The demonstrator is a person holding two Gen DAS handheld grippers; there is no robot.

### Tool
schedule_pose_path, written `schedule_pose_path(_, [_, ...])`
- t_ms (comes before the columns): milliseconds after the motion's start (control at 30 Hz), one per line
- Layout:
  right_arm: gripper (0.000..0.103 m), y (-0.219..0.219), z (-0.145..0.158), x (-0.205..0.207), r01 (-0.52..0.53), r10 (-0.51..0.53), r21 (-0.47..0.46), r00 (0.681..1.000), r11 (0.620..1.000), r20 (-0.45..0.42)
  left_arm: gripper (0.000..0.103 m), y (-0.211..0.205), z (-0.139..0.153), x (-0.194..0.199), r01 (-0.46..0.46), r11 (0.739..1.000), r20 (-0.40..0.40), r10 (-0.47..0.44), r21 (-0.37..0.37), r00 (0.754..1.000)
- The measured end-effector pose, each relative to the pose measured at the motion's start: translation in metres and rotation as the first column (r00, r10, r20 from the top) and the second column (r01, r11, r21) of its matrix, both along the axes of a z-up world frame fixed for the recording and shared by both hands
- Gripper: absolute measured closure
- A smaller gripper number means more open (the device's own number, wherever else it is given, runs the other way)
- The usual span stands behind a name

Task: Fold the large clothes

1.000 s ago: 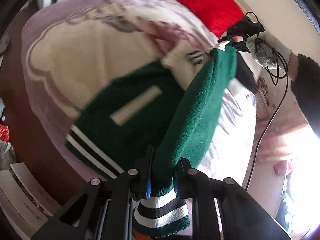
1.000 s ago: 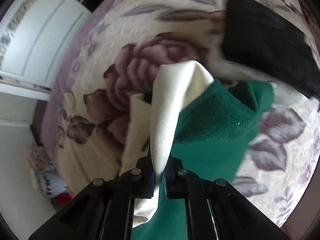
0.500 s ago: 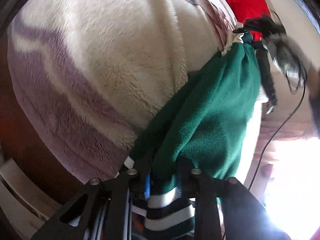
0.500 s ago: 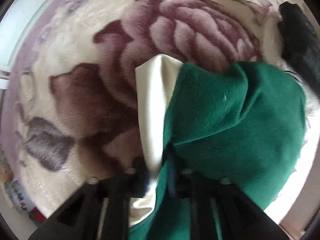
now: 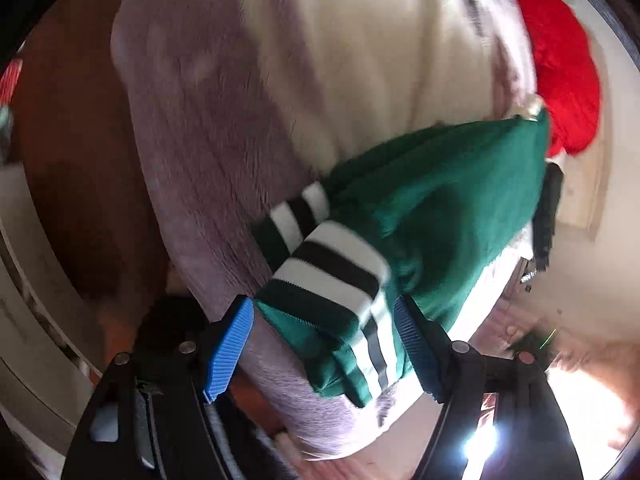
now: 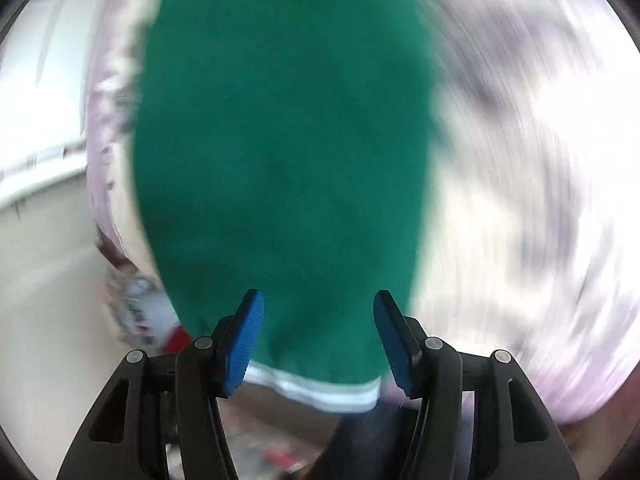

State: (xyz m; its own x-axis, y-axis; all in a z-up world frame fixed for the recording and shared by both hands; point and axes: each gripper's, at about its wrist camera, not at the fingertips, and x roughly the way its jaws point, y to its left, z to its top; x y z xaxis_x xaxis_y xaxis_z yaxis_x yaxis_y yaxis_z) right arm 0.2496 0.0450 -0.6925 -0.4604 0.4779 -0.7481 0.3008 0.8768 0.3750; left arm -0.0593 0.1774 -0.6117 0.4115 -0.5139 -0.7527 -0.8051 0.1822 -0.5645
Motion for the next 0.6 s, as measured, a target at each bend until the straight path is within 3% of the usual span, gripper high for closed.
schedule_pose_path(67, [0.044, -0.03, -0.03, -0.059, 0.169, -0.163, 0.027, 0.976, 0.985, -0.146, 0.034, -0.003, -0.006, 0.003, -0.048, 0.999, -0.005, 0.048, -0.006, 0.999])
schedule_pose_path(100, [0.044, -0.041, -0.043, -0.085, 0.271, -0.257, 0.045, 0.945, 0.962, -0.201, 0.044, -0.003, -0.003, 0.006, -0.06, 0.998, -0.007, 0.06, 0.037, 0.998])
schedule_pose_path(133, [0.044, -0.049, -0.055, -0.105, 0.377, -0.352, 0.068, 0.905, 0.924, -0.239, 0.068, -0.002, 0.001, 0.007, -0.067, 0.995, 0.005, 0.067, 0.067, 0.998])
schedule_pose_path(200, [0.045, -0.056, -0.066, -0.126, 0.517, -0.476, 0.127, 0.842, 0.847, -0.254, 0.087, 0.0, 0.012, 0.011, -0.077, 0.989, 0.023, 0.075, 0.125, 0.997])
schedule_pose_path(233, [0.052, -0.058, -0.067, -0.131, 0.557, -0.518, 0.152, 0.823, 0.817, -0.234, 0.092, 0.0, 0.018, 0.011, -0.089, 0.987, 0.046, 0.083, 0.133, 0.995])
schedule_pose_path(267, [0.093, -0.059, -0.066, -0.133, 0.574, -0.54, 0.17, 0.815, 0.801, -0.21, 0.093, 0.0, 0.021, 0.007, -0.09, 0.986, 0.061, 0.082, 0.144, 0.995])
schedule_pose_path(300, [0.103, -0.056, -0.064, -0.135, 0.547, -0.516, 0.151, 0.833, 0.823, -0.201, 0.094, 0.0, 0.025, 0.006, -0.086, 0.985, 0.075, 0.075, 0.15, 0.994])
schedule_pose_path(367, [0.103, -0.054, -0.055, -0.144, 0.524, -0.498, 0.131, 0.847, 0.842, -0.186, 0.095, 0.001, 0.034, 0.003, -0.096, 0.985, 0.131, 0.077, 0.146, 0.988])
schedule_pose_path(433, [0.103, -0.046, -0.047, -0.157, 0.44, -0.416, 0.108, 0.89, 0.892, -0.188, 0.095, 0.008, 0.038, -0.004, -0.126, 0.985, 0.2, 0.1, 0.121, 0.975])
schedule_pose_path(500, [0.103, -0.046, -0.045, -0.168, 0.406, -0.379, 0.121, 0.905, 0.906, -0.194, 0.095, 0.018, 0.03, -0.009, -0.122, 0.982, 0.175, 0.095, 0.146, 0.98])
schedule_pose_path(533, [0.103, -0.048, -0.047, -0.174, 0.427, -0.396, 0.155, 0.897, 0.891, -0.197, 0.095, 0.024, 0.021, -0.01, -0.118, 0.98, 0.155, 0.093, 0.159, 0.983])
schedule_pose_path(600, [0.103, -0.053, -0.052, -0.179, 0.531, -0.482, 0.222, 0.843, 0.818, -0.239, 0.095, 0.03, 0.009, -0.011, -0.128, 0.981, 0.138, 0.108, 0.146, 0.985])
